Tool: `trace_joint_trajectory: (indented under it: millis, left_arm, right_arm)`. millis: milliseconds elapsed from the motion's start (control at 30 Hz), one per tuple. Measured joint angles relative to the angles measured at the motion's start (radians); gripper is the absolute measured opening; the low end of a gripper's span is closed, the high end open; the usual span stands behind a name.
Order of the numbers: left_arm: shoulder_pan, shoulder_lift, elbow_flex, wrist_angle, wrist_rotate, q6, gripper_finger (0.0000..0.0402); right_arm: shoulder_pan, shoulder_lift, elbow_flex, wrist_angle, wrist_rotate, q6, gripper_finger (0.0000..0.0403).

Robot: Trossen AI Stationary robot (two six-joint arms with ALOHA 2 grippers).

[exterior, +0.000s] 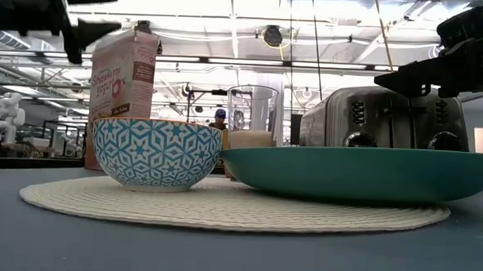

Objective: Arrange a breakfast setting
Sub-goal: Pour the cereal into the orange bowl

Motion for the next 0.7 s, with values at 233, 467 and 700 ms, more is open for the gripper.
trace_joint_trajectory:
  millis: [233,467,700]
  left_arm:
    - [-0.001,0.168,0.252,-0.162,-0.074,0.175,0.0244]
    - [0.000,0.422,0.604,-0.405,-0.238,0.344,0.0244]
    - [0.041,0.649,1.007,-0.848,-0.297,0.315,0.0244]
  right_arm:
    - [0.000,0.000,0.000,0.000,0.000,-0.001,0.0384]
    - [0.000,0.000,0.000,0.000,0.000,0.000,0.0384]
    - [0.000,0.000,0.000,0.000,0.000,0.001,0.0384]
